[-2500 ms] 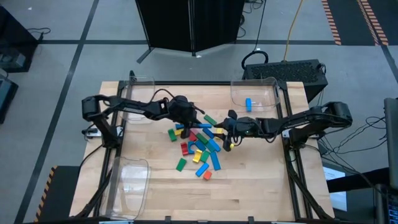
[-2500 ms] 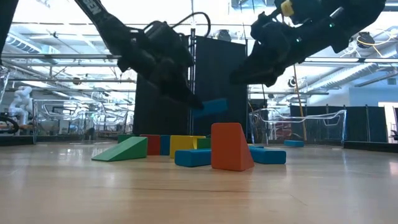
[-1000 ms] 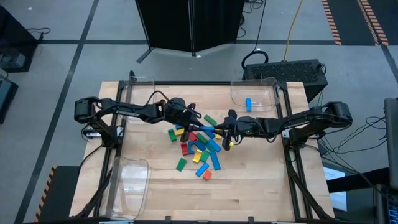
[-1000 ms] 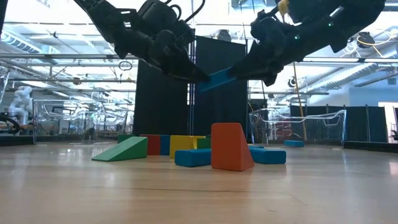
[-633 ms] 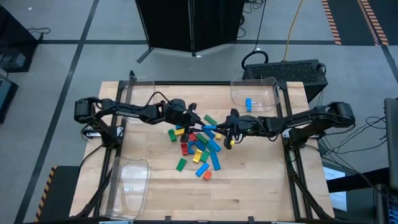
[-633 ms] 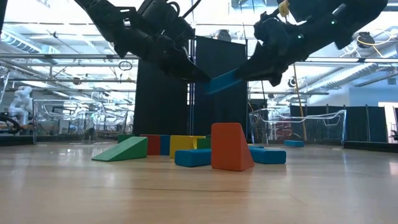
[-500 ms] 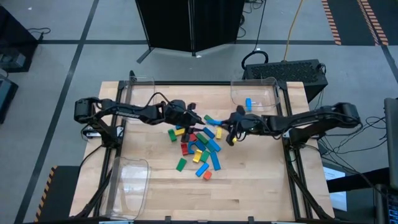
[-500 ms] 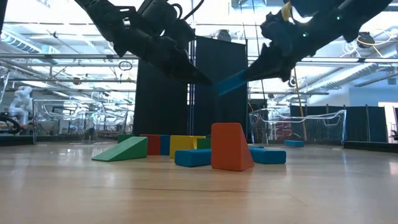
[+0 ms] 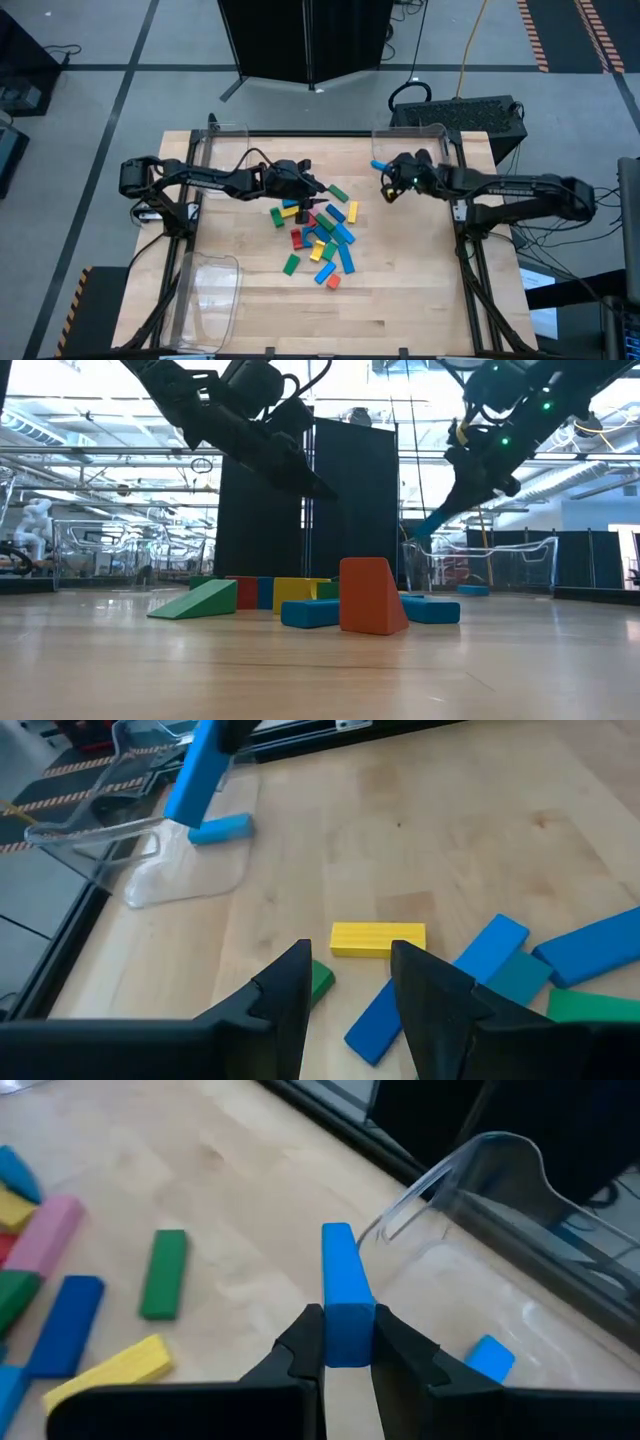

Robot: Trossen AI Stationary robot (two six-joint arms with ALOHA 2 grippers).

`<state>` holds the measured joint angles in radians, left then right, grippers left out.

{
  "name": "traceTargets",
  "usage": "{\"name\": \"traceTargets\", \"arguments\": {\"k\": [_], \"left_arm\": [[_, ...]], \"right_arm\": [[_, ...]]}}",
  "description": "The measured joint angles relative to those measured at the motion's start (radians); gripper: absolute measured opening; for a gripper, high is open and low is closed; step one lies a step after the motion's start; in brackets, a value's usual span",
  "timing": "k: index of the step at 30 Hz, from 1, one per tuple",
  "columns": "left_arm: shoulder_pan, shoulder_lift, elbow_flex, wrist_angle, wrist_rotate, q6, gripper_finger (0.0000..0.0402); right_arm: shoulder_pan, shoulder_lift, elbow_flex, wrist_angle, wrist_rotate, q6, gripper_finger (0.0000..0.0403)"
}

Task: Sort blocks by size
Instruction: Put the blue rectangular block into the top right transparent bin

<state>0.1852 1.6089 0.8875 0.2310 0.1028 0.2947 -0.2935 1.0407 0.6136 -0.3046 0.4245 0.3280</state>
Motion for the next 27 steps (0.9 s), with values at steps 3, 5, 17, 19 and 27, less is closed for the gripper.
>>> {"name": "traceTargets", "arguments": {"k": [3,5,17,19,27], "left_arm": [[-0.001,0.0,0.0,0.0,0.0,0.0,0.0141],[0.0,0.0,0.0,-0.001,0.0,0.0,0.0141],[0.0,0.0,0.0,-0.008,-0.01,0.0,0.0141],[0.0,0.0,0.0,-0.009,-0.01,0.0,0.0141],[0.0,0.0,0.0,-0.009,-0.01,-0.001,0.0141]], "right_arm": [[-0.047,-0.007,0.0,0.001,-0.002,-0.026,0.0042],[-0.077,-0.007,0.0,0.002,-0.009,-0.034,0.0042],[-0.108,-0.024,0.079,0.017,-0.058,-0.113,0.0042],[-0.116,-0.026,0.104,-0.004,-0.006,-0.132,0.0043],[-0.255,0.01,0.12,-0.157,0.094,-0.147,0.0043]]}}
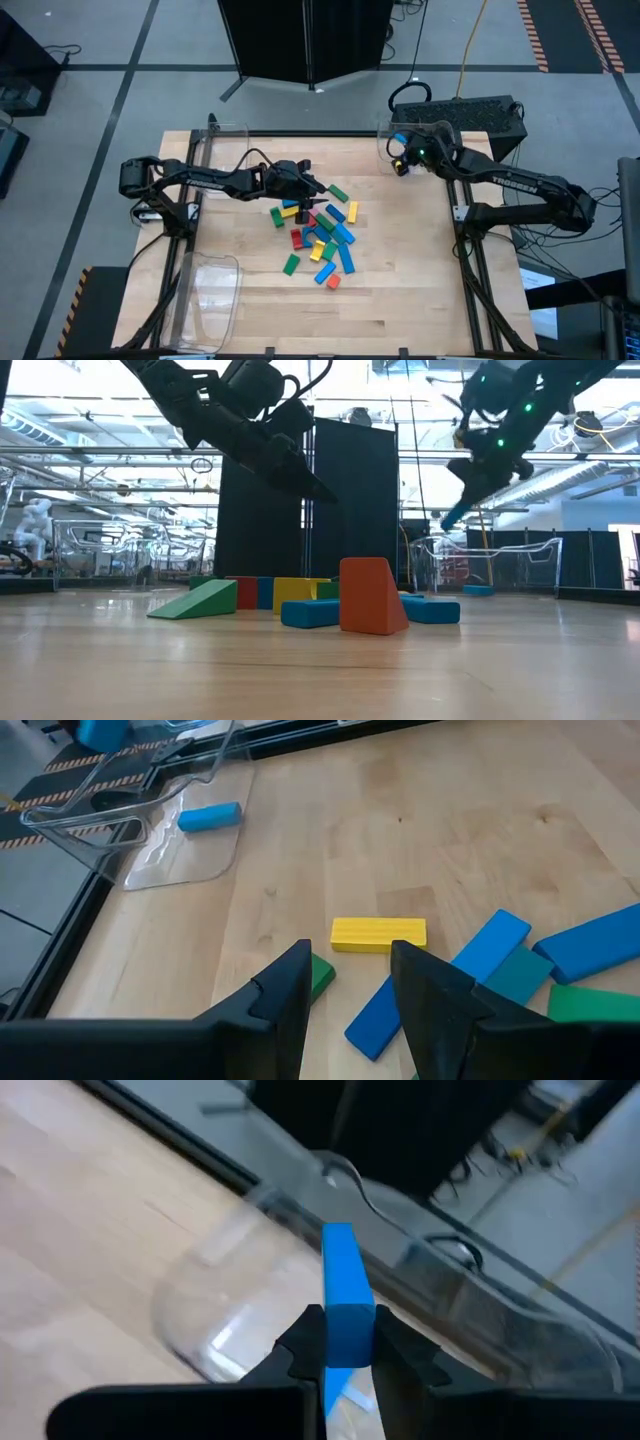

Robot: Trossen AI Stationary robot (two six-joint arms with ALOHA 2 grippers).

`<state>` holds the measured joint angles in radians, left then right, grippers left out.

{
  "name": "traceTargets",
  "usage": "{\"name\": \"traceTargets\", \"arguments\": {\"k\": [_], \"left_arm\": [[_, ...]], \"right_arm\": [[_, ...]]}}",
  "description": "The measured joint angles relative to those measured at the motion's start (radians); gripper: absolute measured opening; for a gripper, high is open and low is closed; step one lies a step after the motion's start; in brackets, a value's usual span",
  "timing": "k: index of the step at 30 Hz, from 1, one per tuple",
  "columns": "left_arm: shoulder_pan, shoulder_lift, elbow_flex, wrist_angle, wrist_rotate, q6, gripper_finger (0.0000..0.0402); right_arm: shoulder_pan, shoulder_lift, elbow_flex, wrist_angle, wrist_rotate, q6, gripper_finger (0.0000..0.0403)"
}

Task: Sort blocks by size
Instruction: Put the blue rectangular block into the top right transparent bin

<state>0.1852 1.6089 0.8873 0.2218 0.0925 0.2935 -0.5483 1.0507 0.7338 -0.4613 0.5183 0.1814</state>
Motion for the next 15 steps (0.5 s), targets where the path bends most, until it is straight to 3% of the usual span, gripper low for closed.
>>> {"name": "traceTargets", "arguments": {"k": [7,15], "left_arm": [[0.0,0.0,0.0,0.001,0.0,0.0,0.0141],[0.0,0.0,0.0,0.002,0.0,0.0,0.0141]], "right_arm": [[-0.104,0.074,0.0,0.02,-0.16,-0.045,0.0043],[-0.19,0.176,0.0,0.041,-0.185,-0.07,0.0045]]}}
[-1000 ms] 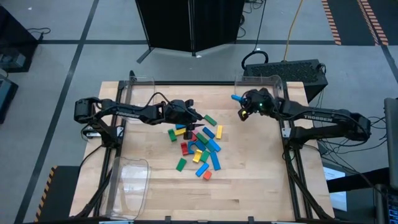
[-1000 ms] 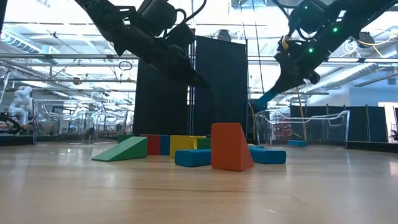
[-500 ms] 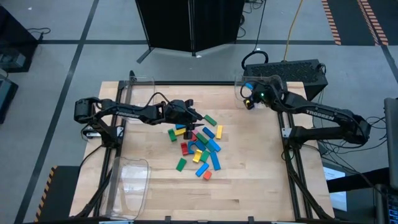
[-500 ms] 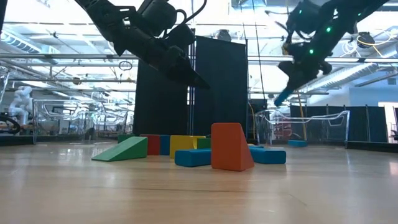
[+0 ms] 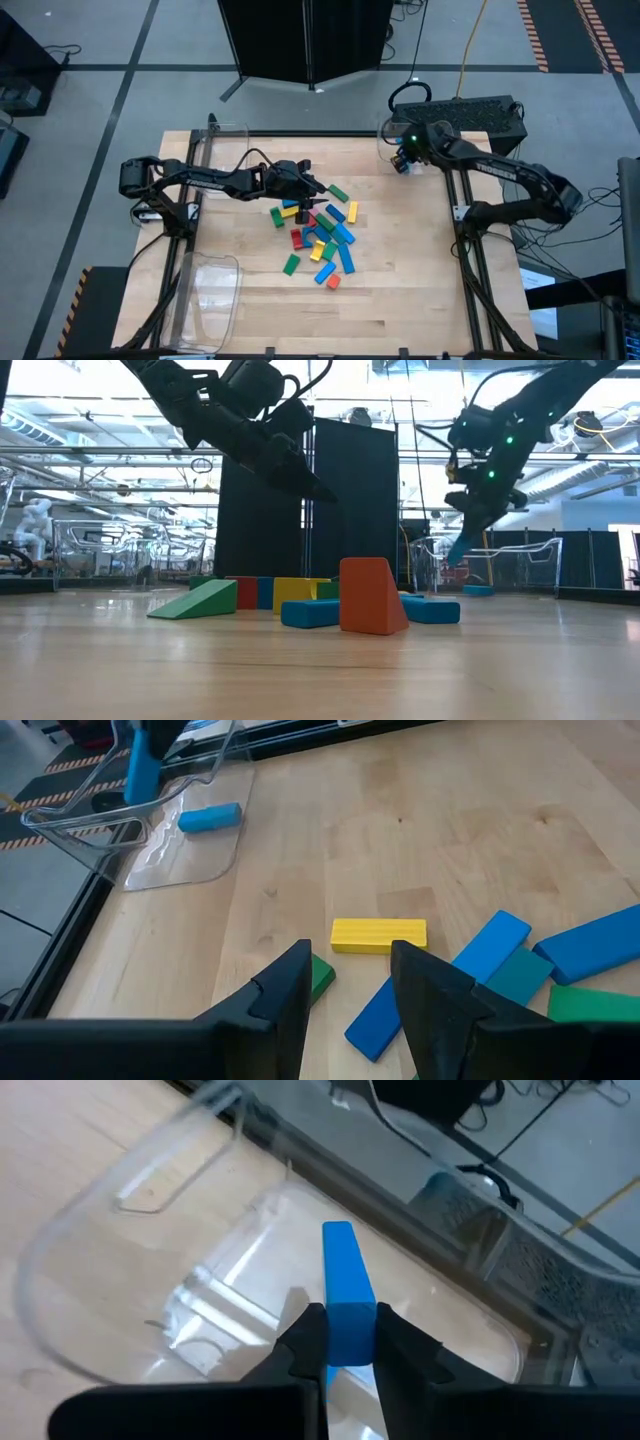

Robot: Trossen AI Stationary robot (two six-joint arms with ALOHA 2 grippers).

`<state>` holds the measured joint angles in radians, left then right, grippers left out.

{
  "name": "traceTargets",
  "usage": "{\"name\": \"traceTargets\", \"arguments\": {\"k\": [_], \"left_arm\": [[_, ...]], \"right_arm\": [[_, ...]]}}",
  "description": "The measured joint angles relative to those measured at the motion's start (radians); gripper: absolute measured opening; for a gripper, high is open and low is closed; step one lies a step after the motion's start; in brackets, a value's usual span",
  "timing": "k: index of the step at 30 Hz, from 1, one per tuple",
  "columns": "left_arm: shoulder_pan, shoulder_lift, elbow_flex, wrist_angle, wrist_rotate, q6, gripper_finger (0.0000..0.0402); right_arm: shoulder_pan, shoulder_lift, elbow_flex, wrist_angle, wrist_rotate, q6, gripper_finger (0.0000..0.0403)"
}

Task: Sort blocks by size
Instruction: Put the blue rectangular block into the top right transparent bin, then put the green rectangular block into the top right transparent bin

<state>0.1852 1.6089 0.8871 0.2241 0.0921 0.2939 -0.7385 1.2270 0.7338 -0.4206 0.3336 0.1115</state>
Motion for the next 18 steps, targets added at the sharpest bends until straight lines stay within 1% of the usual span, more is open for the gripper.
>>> {"name": "traceTargets", "arguments": {"k": [4,13,18], "left_arm": [[0.0,0.0,0.0,0.0,0.0,0.0,0.0141],[0.0,0.0,0.0,0.0,-0.031,0.0,0.0141],[0.0,0.0,0.0,-0.001,-0.031,0.0,0.0141]], "right_arm": [[-0.008,0.026,0.0,0.005,0.0,0.004,0.0067],[-0.008,0.03,0.0,0.013,0.0,0.008,0.0151],[-0.006,0.03,0.0,0.013,0.0,0.032,0.0174]]}}
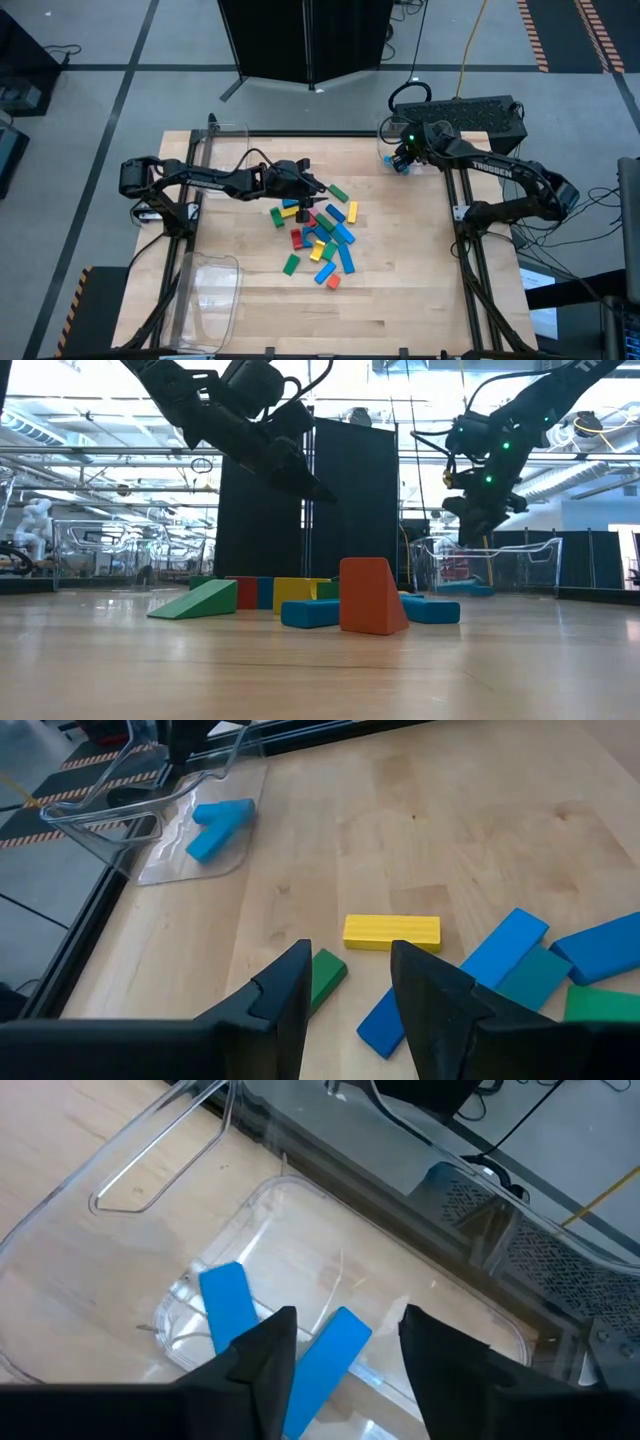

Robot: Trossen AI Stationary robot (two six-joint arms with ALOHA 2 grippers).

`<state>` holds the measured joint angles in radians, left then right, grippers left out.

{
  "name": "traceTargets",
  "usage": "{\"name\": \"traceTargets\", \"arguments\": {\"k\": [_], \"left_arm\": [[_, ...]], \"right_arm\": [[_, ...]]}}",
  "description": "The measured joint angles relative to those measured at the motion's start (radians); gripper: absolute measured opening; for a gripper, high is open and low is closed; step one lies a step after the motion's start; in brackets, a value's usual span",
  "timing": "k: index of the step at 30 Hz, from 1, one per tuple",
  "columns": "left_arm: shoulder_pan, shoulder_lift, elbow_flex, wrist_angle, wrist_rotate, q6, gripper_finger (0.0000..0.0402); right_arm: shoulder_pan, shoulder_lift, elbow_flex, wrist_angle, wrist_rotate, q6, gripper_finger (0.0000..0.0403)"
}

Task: Sort blocks by size
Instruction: Put the green rectangular block into the top right transparent bin

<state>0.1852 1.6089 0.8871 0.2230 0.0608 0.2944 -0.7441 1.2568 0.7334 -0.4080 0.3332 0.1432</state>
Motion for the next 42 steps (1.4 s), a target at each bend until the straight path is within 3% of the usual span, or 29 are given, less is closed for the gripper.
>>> {"name": "traceTargets", "arguments": {"k": [7,12,19,24,27,33,42], "left_arm": [[0.0,0.0,0.0,-0.008,-0.033,0.04,0.0141],[-0.003,0.001,0.0,-0.042,-0.034,0.129,0.0141],[-0.002,0.001,0.0,-0.065,-0.09,0.054,0.0141],[-0.002,0.001,0.0,-0.074,-0.1,0.053,0.0141],[0.008,0.001,0.0,-0.074,-0.101,0.051,0.0141],[0.052,0.001,0.0,-0.094,-0.087,0.039,0.0141],[0.144,0.001,0.0,-0.148,0.071,0.0,0.0141]], "right_arm": [[0.026,-0.047,0.0,-0.002,-0.002,0.01,0.0175],[0.075,-0.135,0.0,-0.006,-0.083,0.043,0.0174],[0.171,-0.293,0.0,-0.033,-0.11,0.085,0.0174],[0.247,-0.379,0.0,-0.034,-0.222,0.121,0.0174],[0.301,-0.39,0.0,-0.032,-0.286,0.133,0.0174],[0.412,-0.358,-0.006,-0.043,-0.284,0.136,0.0174],[0.559,-0.304,-0.013,0.001,-0.22,0.179,0.0174]]}}
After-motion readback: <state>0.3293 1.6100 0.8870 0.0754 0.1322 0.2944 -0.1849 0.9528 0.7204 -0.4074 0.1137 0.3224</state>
